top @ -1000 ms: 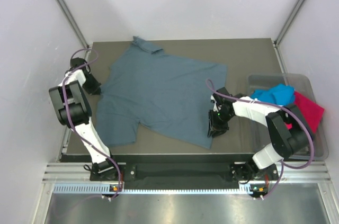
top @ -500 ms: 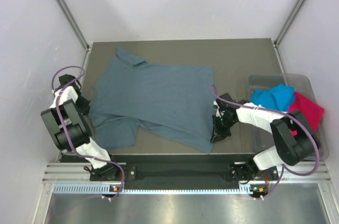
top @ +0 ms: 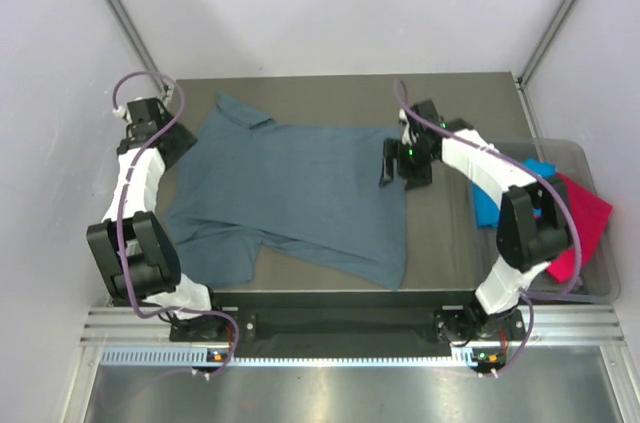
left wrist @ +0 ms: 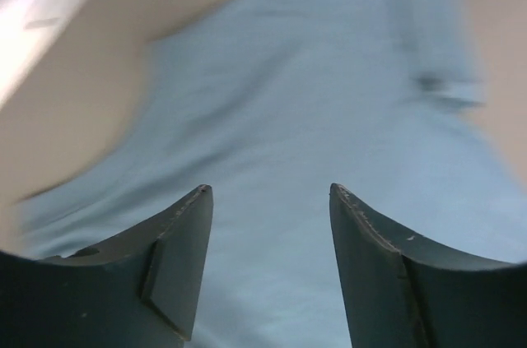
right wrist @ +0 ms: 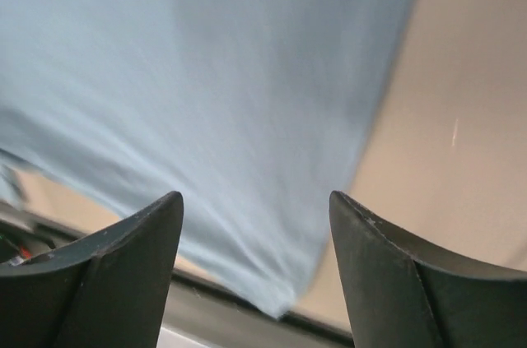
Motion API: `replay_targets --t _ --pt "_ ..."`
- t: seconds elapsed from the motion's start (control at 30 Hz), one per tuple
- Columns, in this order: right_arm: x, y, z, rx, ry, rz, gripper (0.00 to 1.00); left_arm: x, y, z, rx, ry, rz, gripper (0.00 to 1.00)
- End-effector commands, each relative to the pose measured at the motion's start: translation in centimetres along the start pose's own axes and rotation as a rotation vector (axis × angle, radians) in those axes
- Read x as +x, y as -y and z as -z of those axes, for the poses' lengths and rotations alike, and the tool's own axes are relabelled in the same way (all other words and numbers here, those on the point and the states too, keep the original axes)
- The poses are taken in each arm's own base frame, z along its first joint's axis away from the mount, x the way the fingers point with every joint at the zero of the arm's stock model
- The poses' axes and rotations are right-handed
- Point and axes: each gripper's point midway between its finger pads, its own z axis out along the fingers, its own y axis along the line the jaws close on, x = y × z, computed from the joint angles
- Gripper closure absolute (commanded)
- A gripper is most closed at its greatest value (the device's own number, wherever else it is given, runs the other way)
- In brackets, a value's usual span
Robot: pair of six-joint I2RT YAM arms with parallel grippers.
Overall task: Fold and stack the t-shirts
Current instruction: Flatten the tshirt out
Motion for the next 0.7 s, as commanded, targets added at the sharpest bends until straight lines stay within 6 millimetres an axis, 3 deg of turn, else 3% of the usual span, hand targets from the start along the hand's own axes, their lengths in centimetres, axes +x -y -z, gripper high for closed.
replay_targets --t 0.0,0.03,0.07,0.1,0.13,0.2,0.23,0.27,0.3,0.37,0.53,0.57,0.67 --pt "-5.1 -1.4 0.0 -0.009 0.064 0.038 0.28 -1.2 5.3 -1.7 0.183 0.022 0.100 0.36" --pt "-6.0 -1.8 -0.2 -0.020 0.071 0.032 0.28 -2.3 7.7 -2.2 0.289 0.056 0.114 0.37" --pt "-7.6 -2.6 0.2 -0.039 0.100 0.022 0.28 -0.4 9.6 -3.7 0.386 -0.036 0.128 0.39" --pt "-8.1 -2.6 -0.8 -0.042 0.086 0.009 0.28 0.3 11.8 -4.1 0.448 -0.079 0.170 0.52" --pt "-8.4 -2.9 -0.9 -0.050 0.087 0.006 0.28 -0.3 13.9 -4.6 0.529 -0.051 0.171 0.62" --pt "-9.4 -3.1 -0.9 -0.059 0.096 -0.002 0.28 1.4 17.3 -6.2 0.606 -0.086 0.170 0.68" --pt "-9.6 -3.1 -0.8 -0.059 0.098 -0.001 0.28 1.5 18.6 -6.7 0.638 -0.074 0.154 0.63" --pt "-9.7 -2.9 -0.6 -0.057 0.104 -0.007 0.28 3.2 18.5 -9.1 0.599 -0.111 0.147 0.57" --pt "-9.8 -2.8 -0.4 -0.056 0.110 -0.010 0.28 2.9 20.2 -9.3 0.620 -0.113 0.136 0.50" --pt "-9.6 -1.8 -0.2 -0.047 0.107 -0.026 0.28 4.6 20.6 -11.8 0.602 -0.160 0.158 0.46" --pt "-9.0 0.3 0.6 -0.021 0.120 -0.065 0.27 5.0 21.8 -14.0 0.596 -0.136 0.251 0.49" --pt "-9.1 0.7 1.0 -0.020 0.130 -0.076 0.27 5.8 21.7 -14.8 0.584 -0.152 0.266 0.52" --pt "-8.8 1.8 1.4 -0.008 0.132 -0.092 0.27 5.5 21.5 -15.7 0.552 -0.143 0.281 0.61"
